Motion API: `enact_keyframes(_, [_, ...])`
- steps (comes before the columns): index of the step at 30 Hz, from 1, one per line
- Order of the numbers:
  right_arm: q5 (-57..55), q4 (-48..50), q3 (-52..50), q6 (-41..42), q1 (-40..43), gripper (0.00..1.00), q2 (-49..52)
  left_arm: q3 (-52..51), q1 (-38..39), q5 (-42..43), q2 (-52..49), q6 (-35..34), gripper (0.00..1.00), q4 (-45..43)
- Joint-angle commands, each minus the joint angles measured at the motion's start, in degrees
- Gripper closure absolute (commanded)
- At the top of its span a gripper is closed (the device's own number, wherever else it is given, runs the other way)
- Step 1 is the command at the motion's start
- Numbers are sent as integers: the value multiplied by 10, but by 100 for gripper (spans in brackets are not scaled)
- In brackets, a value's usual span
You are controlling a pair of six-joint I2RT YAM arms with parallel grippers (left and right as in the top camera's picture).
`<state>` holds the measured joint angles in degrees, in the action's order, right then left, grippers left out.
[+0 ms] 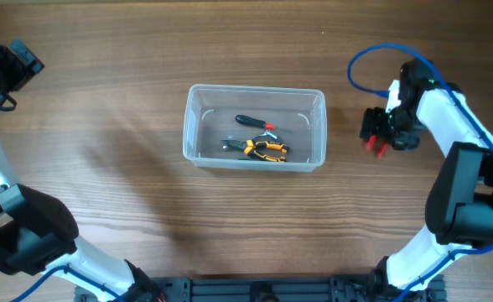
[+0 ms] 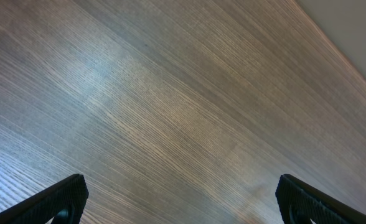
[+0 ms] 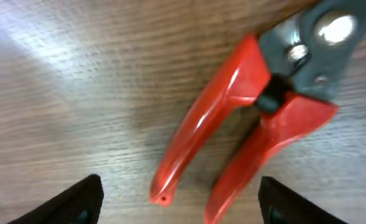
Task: Pack container
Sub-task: 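Move the right gripper to the red-handled cutters and grasp them, then carry the red cutters with the right gripper into the container, release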
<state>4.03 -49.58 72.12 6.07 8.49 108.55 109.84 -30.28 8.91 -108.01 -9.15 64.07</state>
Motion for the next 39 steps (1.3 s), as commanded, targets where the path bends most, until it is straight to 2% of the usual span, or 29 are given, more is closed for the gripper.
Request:
enact_keyframes(1, [-6,-20,49,72,15,36,-2,-2,2,3,0,-5,0,-2])
enact_keyframes(3, [-6,-27,54,97,25,49,-2,-2,2,3,1,-5,0,-2])
enact_keyframes(5, [-6,-32,54,115,37,57,-2,-2,2,3,1,-5,0,-2])
enact_keyframes(10, [-19,-36,51,149,54,60,-1,-2,2,3,1,-5,0,-2])
enact_keyframes(13, [-21,-35,51,165,54,68,-1,-2,2,3,0,-5,0,-2])
enact_keyframes(22, [-21,2,-12,185,54,67,0,-2,2,3,1,-5,0,-2])
enact_keyframes(30, [-24,20,-24,186,54,66,6,-2,2,3,1,-5,0,-2])
enact_keyframes(32, [-27,24,-26,183,54,61,28,-2,2,3,1,-5,0,-2])
enact_keyframes(37, [-23,40,-26,183,54,59,64,-2,2,3,1,-5,0,-2])
enact_keyframes(39, [-9,45,-26,179,54,65,64,-2,2,3,1,-5,0,-2])
